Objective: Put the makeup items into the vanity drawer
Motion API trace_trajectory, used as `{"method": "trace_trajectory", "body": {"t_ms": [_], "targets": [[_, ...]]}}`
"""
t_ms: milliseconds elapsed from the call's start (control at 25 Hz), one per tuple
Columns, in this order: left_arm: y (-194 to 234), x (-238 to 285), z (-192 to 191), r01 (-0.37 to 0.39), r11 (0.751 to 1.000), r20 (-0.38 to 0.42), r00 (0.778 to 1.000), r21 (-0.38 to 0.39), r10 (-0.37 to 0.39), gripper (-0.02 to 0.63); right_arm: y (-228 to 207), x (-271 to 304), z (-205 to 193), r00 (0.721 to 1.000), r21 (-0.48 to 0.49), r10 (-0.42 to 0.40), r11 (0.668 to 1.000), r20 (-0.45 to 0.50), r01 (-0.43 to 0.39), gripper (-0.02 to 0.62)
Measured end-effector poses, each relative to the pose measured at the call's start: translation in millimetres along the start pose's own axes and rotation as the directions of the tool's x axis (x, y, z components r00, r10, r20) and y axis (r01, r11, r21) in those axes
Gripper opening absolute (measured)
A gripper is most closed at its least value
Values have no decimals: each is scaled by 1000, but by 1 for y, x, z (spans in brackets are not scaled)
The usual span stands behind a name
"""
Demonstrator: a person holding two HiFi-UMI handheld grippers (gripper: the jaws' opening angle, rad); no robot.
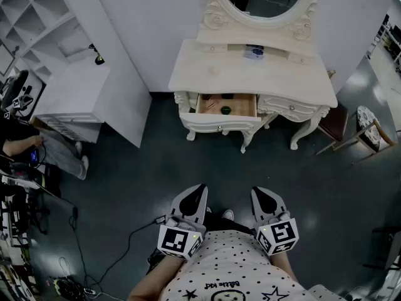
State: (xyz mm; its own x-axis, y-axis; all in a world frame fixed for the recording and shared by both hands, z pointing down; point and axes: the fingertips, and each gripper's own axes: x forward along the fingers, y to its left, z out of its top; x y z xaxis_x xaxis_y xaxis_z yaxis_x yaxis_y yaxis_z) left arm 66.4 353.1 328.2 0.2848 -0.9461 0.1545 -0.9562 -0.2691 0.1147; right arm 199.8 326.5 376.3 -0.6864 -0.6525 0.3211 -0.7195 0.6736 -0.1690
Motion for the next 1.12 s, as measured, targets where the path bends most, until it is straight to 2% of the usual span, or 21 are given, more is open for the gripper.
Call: {"method": "trace_trajectory", "body": {"t_ms": [1120], "targets": [[-14, 2, 0, -16, 1000, 5, 1000, -7, 16, 6, -9, -13, -5, 1000, 8, 31, 999, 2, -31, 9]]}}
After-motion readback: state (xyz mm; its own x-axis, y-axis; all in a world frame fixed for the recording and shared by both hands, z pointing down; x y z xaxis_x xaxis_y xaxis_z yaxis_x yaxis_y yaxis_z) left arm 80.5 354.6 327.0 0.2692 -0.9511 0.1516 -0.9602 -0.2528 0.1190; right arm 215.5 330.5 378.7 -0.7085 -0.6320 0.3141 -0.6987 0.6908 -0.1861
